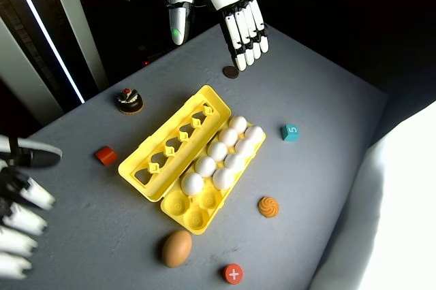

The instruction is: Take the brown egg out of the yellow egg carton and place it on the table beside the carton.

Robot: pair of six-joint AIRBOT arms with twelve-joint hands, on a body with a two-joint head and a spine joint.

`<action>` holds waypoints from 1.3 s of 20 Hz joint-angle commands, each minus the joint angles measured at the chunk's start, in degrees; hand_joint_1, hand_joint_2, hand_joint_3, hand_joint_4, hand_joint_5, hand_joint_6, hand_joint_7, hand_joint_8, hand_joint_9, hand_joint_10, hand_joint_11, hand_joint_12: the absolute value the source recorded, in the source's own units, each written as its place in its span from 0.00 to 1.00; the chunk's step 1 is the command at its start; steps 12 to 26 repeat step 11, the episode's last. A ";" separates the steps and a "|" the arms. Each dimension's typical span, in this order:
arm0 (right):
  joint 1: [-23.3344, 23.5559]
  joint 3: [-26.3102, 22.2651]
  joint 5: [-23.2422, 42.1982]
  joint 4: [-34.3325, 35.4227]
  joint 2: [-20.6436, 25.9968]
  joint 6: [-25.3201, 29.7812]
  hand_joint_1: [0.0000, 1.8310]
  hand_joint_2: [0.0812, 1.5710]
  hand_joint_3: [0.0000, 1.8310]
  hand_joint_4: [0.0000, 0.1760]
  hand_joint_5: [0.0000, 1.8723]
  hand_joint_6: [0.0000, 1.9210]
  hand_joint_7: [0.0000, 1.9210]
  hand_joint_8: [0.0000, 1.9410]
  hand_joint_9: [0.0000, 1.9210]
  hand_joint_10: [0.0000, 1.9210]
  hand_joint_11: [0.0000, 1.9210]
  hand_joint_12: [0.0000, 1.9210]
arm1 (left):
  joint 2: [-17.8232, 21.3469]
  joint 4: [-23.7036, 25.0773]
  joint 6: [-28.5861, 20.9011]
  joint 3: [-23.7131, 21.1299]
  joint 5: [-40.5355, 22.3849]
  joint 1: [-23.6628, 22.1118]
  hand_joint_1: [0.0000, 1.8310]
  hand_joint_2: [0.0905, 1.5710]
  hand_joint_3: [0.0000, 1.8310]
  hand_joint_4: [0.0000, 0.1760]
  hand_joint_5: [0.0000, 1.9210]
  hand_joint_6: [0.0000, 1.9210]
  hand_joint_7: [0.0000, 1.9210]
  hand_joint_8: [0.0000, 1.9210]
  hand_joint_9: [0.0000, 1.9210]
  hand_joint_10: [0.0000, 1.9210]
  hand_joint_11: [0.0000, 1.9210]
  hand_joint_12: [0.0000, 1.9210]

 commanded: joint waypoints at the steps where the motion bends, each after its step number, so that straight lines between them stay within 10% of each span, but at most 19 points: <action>1: -0.57 -0.78 9.14 1.62 0.80 0.25 0.74 0.80 0.00 0.00 0.83 1.00 0.83 1.00 0.85 1.00 0.93 1.00 | 0.26 4.59 0.05 -0.22 -1.24 -0.61 0.00 0.71 0.00 0.00 0.08 0.00 0.08 0.00 0.06 0.00 0.02 0.03; 11: -8.83 -3.83 26.46 10.77 1.68 2.41 0.68 0.81 0.00 0.00 0.79 1.00 0.81 1.00 0.82 1.00 0.89 1.00 | 0.22 4.59 0.04 -0.32 -1.24 -0.60 0.00 0.71 0.00 0.00 0.07 0.00 0.07 0.00 0.05 0.00 0.01 0.04; 26: -8.83 -3.83 26.46 10.77 1.68 2.41 0.68 0.81 0.00 0.00 0.79 1.00 0.81 1.00 0.82 1.00 0.89 1.00 | 0.22 4.59 0.04 -0.32 -1.24 -0.60 0.00 0.71 0.00 0.00 0.07 0.00 0.07 0.00 0.05 0.00 0.01 0.04</action>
